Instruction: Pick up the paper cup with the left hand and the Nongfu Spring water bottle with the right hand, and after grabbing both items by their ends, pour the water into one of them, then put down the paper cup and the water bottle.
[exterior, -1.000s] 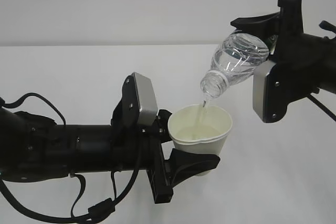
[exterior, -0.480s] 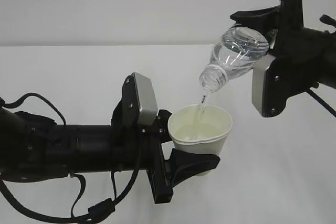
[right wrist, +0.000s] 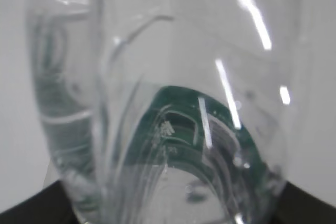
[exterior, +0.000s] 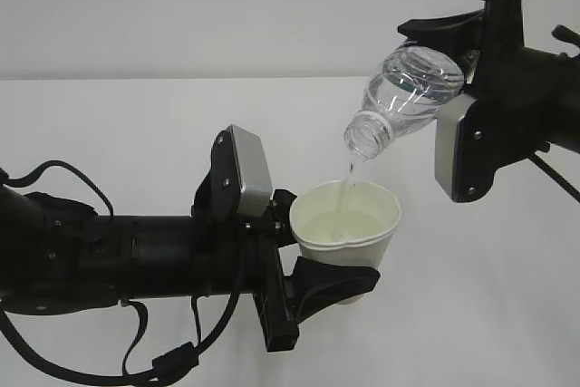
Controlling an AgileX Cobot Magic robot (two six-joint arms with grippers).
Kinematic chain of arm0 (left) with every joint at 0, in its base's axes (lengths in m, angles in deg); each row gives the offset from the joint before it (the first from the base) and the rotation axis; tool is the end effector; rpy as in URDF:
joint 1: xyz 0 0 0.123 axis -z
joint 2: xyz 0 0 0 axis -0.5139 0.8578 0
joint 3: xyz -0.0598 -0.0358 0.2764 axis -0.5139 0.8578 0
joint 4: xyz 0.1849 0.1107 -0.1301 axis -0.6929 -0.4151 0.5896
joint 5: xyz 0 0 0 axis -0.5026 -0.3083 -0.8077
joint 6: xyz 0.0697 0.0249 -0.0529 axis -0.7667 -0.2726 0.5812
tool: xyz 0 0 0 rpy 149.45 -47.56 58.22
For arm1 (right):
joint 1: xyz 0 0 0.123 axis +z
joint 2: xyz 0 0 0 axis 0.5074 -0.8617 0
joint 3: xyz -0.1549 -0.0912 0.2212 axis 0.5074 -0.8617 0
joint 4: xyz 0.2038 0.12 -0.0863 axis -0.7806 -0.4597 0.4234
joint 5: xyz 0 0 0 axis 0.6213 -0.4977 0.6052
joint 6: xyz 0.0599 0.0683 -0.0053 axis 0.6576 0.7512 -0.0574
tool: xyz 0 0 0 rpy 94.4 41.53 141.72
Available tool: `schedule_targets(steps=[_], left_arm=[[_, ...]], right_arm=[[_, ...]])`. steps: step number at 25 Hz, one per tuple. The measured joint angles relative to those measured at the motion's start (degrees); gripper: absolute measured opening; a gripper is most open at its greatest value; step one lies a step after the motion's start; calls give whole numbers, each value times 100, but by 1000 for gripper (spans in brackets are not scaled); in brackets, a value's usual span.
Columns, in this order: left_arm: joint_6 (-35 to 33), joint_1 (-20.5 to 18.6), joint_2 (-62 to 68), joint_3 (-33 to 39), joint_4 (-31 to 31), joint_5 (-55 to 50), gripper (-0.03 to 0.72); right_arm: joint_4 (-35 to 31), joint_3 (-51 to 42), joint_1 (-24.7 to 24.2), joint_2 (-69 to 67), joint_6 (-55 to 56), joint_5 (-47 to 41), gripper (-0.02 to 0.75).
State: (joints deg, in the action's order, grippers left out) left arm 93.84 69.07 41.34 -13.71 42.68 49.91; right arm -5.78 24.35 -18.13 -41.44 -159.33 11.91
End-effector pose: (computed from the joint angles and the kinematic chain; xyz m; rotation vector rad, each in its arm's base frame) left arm 0.2237 -0.2483 0.1429 1.1561 1.4936 -0.9946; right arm 0.2815 0.0969 0.2438 -1.6374 0.6851 -0.8365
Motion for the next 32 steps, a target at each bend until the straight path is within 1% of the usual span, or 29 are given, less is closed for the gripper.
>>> schedule_targets(steps=[32], left_arm=[[0,0,0,0,-9,0,440]], right_arm=[[0,0,0,0,0,41,422]])
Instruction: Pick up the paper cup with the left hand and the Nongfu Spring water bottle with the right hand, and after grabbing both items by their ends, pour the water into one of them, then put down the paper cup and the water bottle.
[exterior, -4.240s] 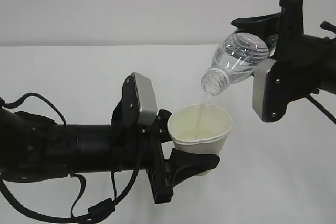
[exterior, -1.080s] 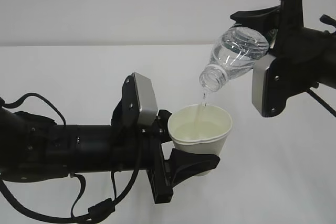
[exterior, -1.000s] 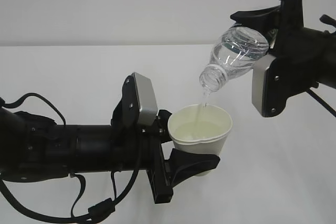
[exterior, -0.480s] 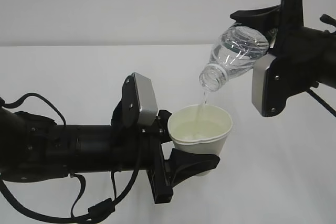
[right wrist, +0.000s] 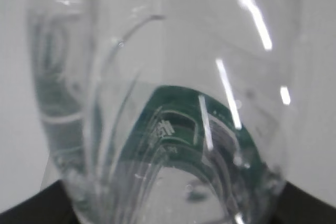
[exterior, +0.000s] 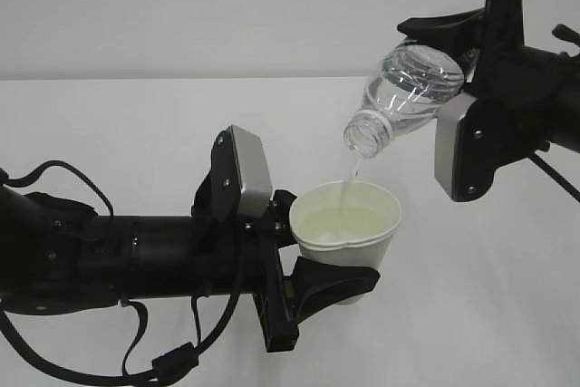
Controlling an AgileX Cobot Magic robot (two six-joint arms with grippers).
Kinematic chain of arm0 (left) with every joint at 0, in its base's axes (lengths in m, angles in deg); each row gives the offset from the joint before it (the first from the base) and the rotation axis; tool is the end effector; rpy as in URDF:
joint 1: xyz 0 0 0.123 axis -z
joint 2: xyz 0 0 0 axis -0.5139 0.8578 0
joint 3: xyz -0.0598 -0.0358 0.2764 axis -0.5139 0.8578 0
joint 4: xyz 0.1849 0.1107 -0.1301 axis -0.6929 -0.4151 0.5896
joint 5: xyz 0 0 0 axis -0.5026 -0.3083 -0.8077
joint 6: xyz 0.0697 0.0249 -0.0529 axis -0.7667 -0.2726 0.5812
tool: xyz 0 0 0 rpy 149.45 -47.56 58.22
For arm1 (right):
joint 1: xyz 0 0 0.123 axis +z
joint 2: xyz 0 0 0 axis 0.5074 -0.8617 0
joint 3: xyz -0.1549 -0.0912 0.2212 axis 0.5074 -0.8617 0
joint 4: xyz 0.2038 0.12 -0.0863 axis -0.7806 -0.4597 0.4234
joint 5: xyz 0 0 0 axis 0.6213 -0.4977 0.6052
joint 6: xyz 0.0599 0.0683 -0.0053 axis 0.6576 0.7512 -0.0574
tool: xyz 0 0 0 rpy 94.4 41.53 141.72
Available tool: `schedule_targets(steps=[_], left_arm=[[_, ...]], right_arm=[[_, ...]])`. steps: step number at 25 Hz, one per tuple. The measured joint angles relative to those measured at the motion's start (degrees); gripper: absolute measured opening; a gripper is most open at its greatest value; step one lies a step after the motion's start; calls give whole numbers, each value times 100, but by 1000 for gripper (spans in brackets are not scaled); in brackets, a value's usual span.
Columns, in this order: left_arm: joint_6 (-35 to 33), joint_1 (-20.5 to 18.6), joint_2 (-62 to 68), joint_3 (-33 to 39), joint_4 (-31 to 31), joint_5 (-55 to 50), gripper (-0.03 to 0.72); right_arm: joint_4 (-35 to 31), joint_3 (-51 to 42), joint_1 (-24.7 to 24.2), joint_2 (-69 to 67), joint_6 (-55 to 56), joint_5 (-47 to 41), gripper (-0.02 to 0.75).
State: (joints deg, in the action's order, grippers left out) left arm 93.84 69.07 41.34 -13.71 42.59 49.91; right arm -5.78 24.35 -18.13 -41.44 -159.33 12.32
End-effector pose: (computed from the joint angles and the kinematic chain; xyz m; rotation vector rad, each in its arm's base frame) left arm 0.2236 -0.2483 0.1429 1.1579 1.4930 -0.9949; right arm 0.2814 0.0972 0.2444 -1.6319 0.6801 -0.8362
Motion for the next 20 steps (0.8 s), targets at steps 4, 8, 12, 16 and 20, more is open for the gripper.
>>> schedule_targets(steps=[4,8,12,16,20], left_arm=[[0,0,0,0,0,0,440],[0,0,0,0,52,0,440],[0,0,0,0,199,-11,440],[0,0,0,0,235,-77,440],[0,0,0,0,256,-102,440]], right_arm=[[0,0,0,0,0,0,421],[0,0,0,0,67,0,421],[0,0,0,0,196,0,421],[0,0,0,0,342,0,421],[0,0,0,0,559,0,421]])
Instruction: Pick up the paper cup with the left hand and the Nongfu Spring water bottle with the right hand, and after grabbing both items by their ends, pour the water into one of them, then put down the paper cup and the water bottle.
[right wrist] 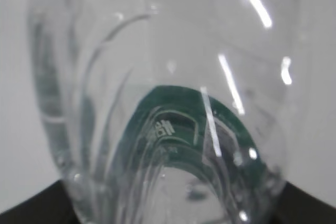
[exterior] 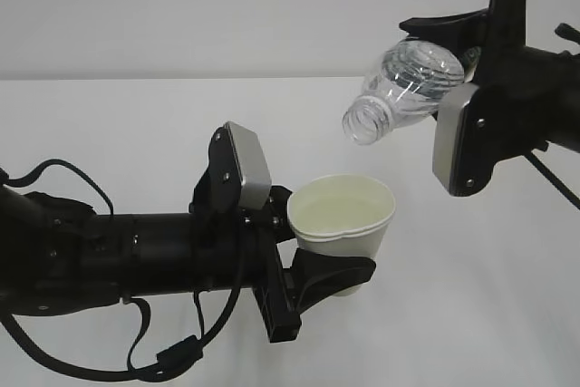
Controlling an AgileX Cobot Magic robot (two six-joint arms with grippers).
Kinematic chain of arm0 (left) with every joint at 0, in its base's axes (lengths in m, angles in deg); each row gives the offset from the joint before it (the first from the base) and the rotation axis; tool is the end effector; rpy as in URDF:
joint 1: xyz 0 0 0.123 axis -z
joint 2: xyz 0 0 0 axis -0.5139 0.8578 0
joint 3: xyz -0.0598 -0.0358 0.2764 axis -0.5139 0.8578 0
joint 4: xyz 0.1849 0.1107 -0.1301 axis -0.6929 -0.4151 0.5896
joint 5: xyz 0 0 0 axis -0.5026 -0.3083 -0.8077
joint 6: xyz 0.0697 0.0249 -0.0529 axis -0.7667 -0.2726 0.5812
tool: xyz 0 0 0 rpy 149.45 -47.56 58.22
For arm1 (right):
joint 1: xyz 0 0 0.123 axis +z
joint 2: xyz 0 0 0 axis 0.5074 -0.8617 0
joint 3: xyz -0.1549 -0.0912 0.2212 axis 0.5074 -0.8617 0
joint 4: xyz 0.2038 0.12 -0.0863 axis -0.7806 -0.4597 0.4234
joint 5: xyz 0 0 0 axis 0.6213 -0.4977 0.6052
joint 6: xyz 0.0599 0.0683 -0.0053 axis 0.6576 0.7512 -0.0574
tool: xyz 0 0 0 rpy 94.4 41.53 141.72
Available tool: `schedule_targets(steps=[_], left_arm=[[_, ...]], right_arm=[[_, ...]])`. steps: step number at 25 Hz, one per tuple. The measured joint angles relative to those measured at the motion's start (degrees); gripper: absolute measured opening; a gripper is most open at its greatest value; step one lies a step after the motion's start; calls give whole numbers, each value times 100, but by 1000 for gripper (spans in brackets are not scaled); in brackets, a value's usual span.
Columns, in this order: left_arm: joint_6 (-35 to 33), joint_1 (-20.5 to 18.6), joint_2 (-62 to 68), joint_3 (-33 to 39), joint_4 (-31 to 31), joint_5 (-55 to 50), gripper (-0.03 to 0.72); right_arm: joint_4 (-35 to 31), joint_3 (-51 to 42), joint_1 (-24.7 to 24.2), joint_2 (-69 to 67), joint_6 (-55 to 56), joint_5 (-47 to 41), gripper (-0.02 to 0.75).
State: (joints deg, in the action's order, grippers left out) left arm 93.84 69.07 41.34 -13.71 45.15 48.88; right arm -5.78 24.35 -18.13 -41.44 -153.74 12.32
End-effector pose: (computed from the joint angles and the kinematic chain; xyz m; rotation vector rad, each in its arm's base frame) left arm 0.2273 -0.2473 0.1425 1.1146 1.5256 -0.9735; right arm 0.2814 0.0972 0.2444 -1.5858 0.7536 -0.7656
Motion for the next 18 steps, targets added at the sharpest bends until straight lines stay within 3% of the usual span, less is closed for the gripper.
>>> schedule_targets(steps=[18], left_arm=[[0,0,0,0,641,-21,439]], right_arm=[[0,0,0,0,1048,258,420]])
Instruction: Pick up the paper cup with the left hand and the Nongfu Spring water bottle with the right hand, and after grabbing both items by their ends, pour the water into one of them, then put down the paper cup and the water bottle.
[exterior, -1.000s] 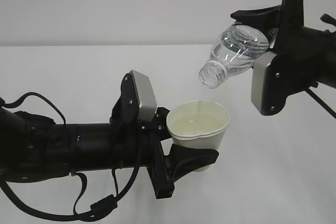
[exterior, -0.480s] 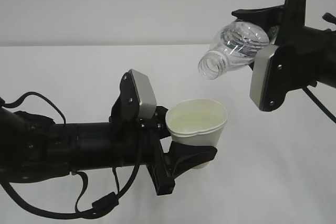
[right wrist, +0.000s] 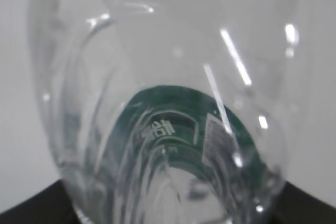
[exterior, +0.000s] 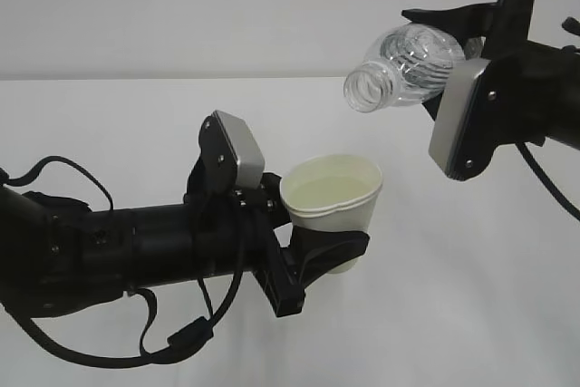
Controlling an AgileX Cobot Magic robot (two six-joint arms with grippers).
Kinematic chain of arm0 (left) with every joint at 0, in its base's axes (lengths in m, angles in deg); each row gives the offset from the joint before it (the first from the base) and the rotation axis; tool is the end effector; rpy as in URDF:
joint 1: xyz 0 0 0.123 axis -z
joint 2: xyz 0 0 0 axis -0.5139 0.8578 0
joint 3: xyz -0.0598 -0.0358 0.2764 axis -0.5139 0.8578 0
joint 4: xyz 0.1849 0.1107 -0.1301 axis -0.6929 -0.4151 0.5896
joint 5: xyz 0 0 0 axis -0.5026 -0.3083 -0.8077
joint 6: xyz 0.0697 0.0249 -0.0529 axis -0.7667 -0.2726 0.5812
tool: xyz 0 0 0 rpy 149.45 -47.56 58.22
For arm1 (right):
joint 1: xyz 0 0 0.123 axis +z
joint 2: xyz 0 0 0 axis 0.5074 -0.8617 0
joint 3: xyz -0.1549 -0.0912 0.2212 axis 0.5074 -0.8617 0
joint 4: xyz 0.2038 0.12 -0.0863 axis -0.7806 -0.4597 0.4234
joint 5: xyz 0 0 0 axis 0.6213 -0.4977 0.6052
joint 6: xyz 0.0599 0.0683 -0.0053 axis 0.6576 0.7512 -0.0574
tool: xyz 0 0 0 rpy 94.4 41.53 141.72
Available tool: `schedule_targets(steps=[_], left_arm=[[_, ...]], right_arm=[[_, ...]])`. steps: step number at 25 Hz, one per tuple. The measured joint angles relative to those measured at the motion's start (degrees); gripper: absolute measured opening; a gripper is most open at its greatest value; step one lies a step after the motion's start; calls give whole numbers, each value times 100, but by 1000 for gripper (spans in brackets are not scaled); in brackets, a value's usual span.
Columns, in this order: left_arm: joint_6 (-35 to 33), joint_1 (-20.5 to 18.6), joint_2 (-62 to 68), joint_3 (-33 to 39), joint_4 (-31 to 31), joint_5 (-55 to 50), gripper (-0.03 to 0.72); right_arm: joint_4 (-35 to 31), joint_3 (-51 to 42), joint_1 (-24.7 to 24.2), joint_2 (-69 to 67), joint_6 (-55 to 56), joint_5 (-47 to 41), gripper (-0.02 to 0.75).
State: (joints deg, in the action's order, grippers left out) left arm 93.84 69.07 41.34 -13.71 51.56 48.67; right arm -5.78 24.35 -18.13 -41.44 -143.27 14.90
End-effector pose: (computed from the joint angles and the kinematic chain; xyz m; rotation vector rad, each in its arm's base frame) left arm 0.2354 -0.2453 0.1447 0.9915 1.5687 -0.9492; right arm 0.2807 0.0989 0.2481 -1.4641 0.8502 -0.6266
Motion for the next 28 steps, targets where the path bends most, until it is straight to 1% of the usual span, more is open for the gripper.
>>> schedule_targets(steps=[8,12,28], left_arm=[[0,0,0,0,36,0,439],[0,0,0,0,46,-40,439],[0,0,0,0,161,-46,439]], right_arm=[[0,0,0,0,553,43,420],[-230,0,0,0,900,43,420],[-672,-19,0,0,1764,47,420]])
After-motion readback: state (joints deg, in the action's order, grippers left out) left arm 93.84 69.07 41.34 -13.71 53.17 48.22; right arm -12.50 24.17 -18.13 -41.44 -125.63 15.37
